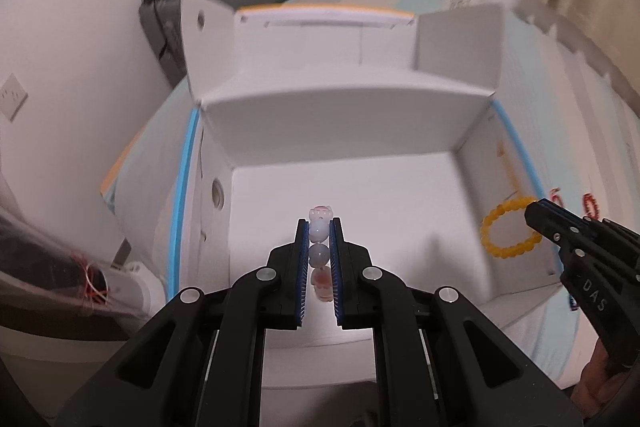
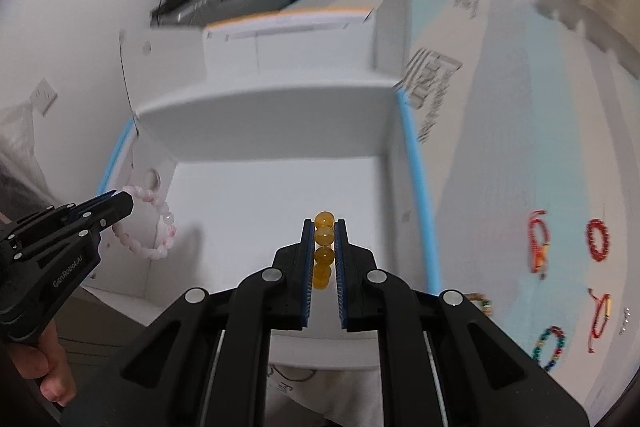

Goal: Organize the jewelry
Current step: 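Carry both held bracelets with both tools over to the white box, then open both tools to drop the bracelets into the box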

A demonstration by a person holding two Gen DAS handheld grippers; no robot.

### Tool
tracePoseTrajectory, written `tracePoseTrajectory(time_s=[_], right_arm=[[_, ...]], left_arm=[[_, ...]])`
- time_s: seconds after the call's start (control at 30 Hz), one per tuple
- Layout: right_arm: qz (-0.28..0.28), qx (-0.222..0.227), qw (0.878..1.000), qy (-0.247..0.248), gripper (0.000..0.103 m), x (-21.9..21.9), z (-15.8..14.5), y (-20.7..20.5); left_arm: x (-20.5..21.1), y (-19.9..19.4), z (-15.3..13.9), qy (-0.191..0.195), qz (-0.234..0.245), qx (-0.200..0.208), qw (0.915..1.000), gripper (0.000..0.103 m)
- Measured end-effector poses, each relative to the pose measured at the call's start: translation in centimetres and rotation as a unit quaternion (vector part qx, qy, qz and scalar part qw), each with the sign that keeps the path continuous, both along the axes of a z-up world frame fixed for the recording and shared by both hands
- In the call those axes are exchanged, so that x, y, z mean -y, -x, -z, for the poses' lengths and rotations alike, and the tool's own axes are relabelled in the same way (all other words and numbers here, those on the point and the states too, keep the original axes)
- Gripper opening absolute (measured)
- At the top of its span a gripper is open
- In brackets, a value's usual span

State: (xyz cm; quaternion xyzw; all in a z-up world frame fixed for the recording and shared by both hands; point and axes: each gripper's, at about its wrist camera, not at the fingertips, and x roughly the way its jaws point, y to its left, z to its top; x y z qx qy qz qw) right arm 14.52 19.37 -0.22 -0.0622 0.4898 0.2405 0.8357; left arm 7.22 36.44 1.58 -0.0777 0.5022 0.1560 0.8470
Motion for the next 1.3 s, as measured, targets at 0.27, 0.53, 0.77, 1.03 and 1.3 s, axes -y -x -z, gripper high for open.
tracePoseTrajectory(time_s=[0.27,0.53,0.77,1.03,1.3], right_arm=[[-0.006,-0.05,0.998,0.035,0.009,-2.2,5.1,-1.0],[-0.003,-0.065,0.997,0.052,0.009,-2.6,7.6,-1.2],[-0.011,-0.079,0.996,0.05,0.01,-3.1,8.2,-1.0],[-0.012,-0.039,0.999,0.022,0.05,-2.1,5.7,0.5],[-0.001,0.012,1.0,0.0,0.08,1.2,1.0,1.2]], left_arm=[[-2.2,-0.5,4.9,0.022,-0.011,-0.05,0.9984,0.009],[-2.6,-0.6,7.5,0.031,-0.017,-0.074,0.9967,0.009],[-2.5,-0.4,8.3,0.03,-0.023,-0.078,0.9963,0.011],[-1.9,1.0,6.2,0.008,-0.037,-0.051,0.998,0.039],[1.0,1.7,2.1,-0.023,-0.035,0.0,0.9991,0.08]])
